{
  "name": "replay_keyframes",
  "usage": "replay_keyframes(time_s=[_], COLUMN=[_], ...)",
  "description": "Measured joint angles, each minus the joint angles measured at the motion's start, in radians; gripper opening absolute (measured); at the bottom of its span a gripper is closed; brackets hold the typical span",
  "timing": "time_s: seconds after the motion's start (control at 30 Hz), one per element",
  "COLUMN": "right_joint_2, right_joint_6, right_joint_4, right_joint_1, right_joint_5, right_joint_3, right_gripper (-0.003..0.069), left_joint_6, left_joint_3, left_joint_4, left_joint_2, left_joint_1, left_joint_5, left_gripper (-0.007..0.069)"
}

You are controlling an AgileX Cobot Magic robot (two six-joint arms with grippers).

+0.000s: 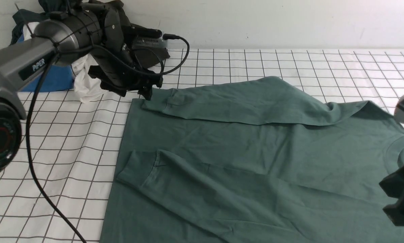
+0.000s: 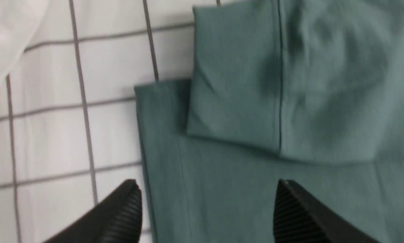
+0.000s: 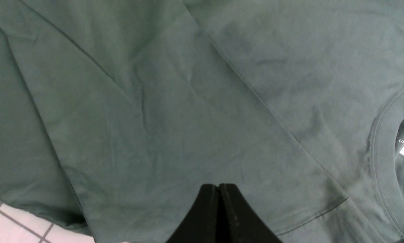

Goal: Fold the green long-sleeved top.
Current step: Use the left arm to clamp the cuff farthest from it

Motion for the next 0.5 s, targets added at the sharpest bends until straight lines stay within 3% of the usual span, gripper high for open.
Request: replay_keyframes(time_s=[0.4,0.5], right_joint_2=[0.0,0.0], right_joint_6=[0.025,0.025], right_joint_4=[0.0,0.0], right_joint_1=[0.0,0.0], right_joint_5=[-0.001,-0.001], right_joint_3=[0.0,0.0], right_gripper=[-0.0015,-0.0015], left_joint_6=[-0.051,-0.062], left_joint_3=[-0.165,-0.176], left_joint_4=[-0.006,-0.008], left_joint_2=[0.233,0.246], left_joint_1=[0.0,0.0], left_joint_5=[-0.122,-0.137], left_gripper=[0.0475,0.0426])
